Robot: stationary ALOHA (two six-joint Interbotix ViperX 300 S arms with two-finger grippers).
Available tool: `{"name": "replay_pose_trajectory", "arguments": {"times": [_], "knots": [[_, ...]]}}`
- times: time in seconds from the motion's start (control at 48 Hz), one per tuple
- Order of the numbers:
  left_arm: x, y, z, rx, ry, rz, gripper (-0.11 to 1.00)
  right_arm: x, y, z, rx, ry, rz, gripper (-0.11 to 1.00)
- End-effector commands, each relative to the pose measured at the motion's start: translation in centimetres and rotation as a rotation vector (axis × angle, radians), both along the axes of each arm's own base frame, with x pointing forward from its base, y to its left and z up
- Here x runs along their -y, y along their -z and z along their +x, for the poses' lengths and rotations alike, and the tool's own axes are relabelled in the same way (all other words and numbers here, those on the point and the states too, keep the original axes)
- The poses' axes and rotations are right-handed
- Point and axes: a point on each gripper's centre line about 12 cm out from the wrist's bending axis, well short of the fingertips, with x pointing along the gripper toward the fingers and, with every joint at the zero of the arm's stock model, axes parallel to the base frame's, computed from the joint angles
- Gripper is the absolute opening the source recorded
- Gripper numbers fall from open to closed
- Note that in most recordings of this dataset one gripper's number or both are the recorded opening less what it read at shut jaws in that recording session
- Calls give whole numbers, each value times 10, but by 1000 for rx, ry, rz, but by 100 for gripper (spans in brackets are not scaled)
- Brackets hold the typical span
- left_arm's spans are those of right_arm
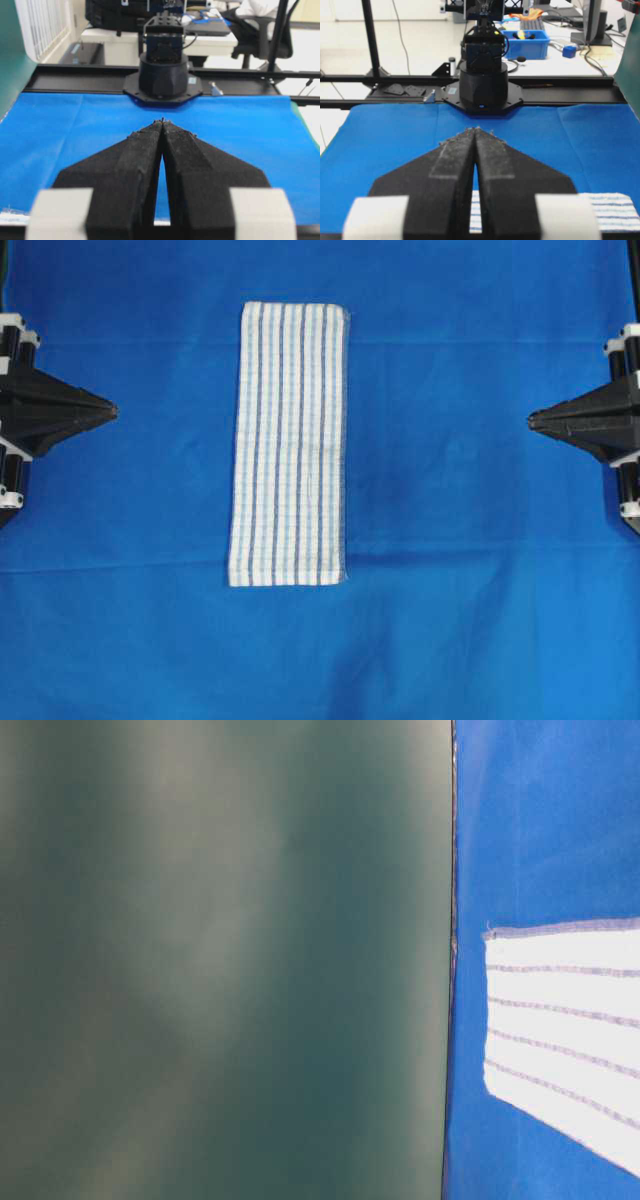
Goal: Fold a vertical towel.
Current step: 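Move both grippers toward the top corners of the striped towel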
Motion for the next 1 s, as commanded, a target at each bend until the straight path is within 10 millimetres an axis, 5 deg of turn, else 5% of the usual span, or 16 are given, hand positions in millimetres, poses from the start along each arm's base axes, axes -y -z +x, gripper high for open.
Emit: {"name": "replay_pose_trajectory", "arguments": {"times": [0.0,0.354,0.688,0.75,0.917,0.98], "knots": [[-4,-5,8,-9,-19,-36,0,3,-11,6,17,15,18,0],[-54,32,46,-205,-222,-63,0,52,8,52,-200,209,81,0],[-111,85,74,-398,-392,-120,3,129,66,113,-449,392,123,1],[-120,95,80,-426,-411,-129,13,145,79,125,-490,416,133,8],[-144,123,93,-487,-464,-155,57,172,113,149,-575,442,139,55],[-152,133,96,-497,-480,-160,72,181,124,157,-597,449,138,61]]}}
